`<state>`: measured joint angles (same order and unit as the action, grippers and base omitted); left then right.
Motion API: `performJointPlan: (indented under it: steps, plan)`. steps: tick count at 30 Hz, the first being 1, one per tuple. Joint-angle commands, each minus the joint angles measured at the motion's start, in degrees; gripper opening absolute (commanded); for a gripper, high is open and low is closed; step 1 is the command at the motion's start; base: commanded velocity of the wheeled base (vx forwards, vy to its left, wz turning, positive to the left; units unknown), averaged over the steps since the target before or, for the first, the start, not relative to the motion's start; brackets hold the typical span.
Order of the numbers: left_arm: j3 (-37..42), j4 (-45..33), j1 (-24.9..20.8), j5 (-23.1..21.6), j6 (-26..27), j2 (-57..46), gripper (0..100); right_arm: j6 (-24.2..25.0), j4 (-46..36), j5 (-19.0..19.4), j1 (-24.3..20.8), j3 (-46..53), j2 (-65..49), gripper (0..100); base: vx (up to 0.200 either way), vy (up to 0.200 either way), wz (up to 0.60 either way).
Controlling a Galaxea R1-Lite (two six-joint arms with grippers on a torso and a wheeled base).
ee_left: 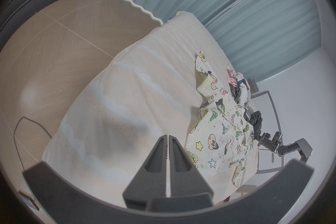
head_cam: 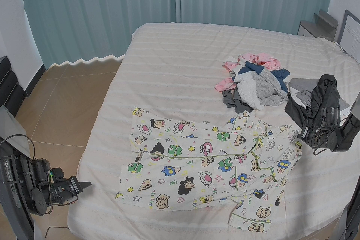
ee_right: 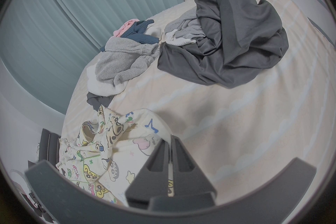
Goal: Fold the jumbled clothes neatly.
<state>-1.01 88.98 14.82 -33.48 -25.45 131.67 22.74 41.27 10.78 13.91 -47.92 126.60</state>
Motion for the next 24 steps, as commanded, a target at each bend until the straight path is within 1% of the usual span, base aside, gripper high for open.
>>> performJointPlan:
  steps: [1, 7, 9, 10, 15, 17, 19, 21, 22, 23, 24]
  plan:
    - [0.9, 1.0, 0.0, 0.0, 0.0, -0.1, 0, -0.5, 0.1, 0.0, 0.7, -0.4, -0.2, 0, 0.000, 0.000, 0.00]
    - [1.0, 1.0, -0.1, -0.1, -0.1, -0.1, 0, -0.7, 0.0, 0.0, 1.3, -2.4, -0.2, 0, 0.000, 0.000, 0.00]
    - [1.0, 1.0, -0.1, -0.1, -0.2, -0.3, 0, -0.8, -0.1, 0.0, 1.1, -1.6, 0.0, 0, 0.000, 0.000, 0.00]
    - [1.0, 1.0, -0.1, -0.1, -0.3, -0.4, 0, -0.7, -0.1, 0.0, 1.0, -1.6, 0.1, 100, 0.000, 0.000, 0.00]
    - [1.0, 1.0, -0.4, -0.1, -1.2, -0.6, 0, 0.0, 0.2, 0.5, 0.5, 0.5, -0.9, 100, 0.000, 0.000, 0.00]
    - [1.0, 1.0, -1.3, 0.0, -2.6, -1.2, 0, 0.6, 0.2, 0.5, 0.2, 1.5, -2.5, 100, 0.000, 0.000, 0.00]
    - [1.0, 0.9, -2.4, 0.1, -4.9, -2.2, 0, 2.3, 0.2, 0.5, -0.1, 2.7, -4.3, 100, 0.000, 0.000, 0.00]
    - [1.0, 0.7, -4.3, 0.3, -8.6, -4.1, 0, 6.2, -0.1, 0.5, -0.5, 3.6, -7.0, 100, 0.000, 0.000, 0.00]
    - [1.0, 0.6, -4.5, 0.3, -9.0, -4.2, 0, 6.6, -0.1, 0.5, -0.5, 3.8, -7.3, 100, 0.000, 0.000, 0.00]
    - [1.0, -0.1, -5.9, 0.3, -11.1, -5.1, 0, 8.1, -0.2, 0.7, -0.9, 4.9, -8.8, 100, 0.000, 0.000, 0.00]
    - [1.0, -1.0, -7.4, 0.2, -12.8, -5.6, 0, 8.5, -0.2, 0.9, -1.2, 6.4, -9.7, 100, 0.000, 0.000, 0.00]
